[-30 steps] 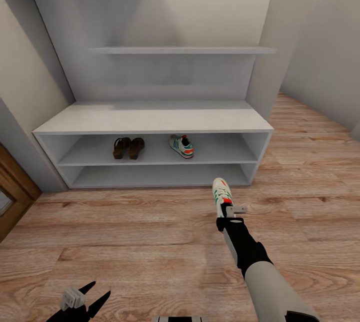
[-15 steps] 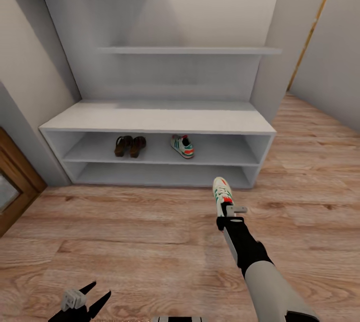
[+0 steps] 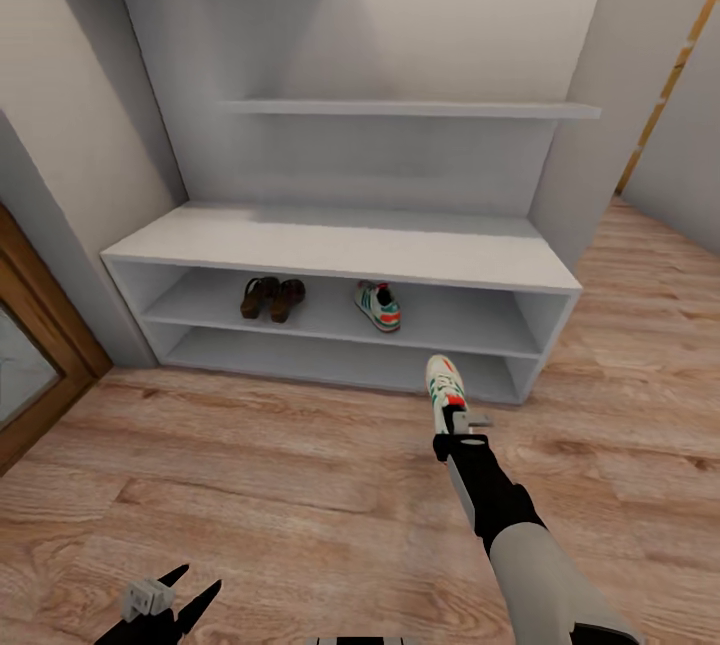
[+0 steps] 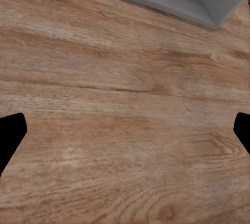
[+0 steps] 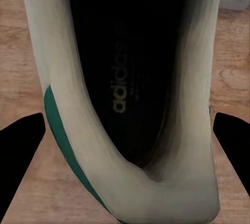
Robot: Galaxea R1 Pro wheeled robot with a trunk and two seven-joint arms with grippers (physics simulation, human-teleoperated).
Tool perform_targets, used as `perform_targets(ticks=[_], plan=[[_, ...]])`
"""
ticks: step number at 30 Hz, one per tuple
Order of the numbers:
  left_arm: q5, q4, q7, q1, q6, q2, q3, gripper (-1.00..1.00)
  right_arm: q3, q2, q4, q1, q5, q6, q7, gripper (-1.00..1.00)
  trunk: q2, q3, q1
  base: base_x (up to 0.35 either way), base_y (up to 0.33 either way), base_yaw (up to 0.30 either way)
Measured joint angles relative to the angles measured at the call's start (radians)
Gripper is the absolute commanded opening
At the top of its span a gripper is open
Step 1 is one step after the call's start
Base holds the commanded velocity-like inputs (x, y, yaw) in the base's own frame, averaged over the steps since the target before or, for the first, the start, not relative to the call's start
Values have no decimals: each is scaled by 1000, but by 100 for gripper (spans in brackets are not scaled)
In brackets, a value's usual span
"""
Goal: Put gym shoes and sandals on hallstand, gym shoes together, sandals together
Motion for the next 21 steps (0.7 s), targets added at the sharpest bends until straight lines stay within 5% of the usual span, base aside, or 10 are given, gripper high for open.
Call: perform_targets(ticks=[15, 21], plan=[[-2, 0, 11, 0, 0, -1, -2, 100, 7, 0, -125, -1, -1, 11, -2, -100, 0, 1, 0, 18, -14, 11], [-2, 0, 11, 1, 0, -1, -2, 100, 72, 0, -190, -2, 1, 116, 0, -100, 0, 1, 0, 0, 0, 0]])
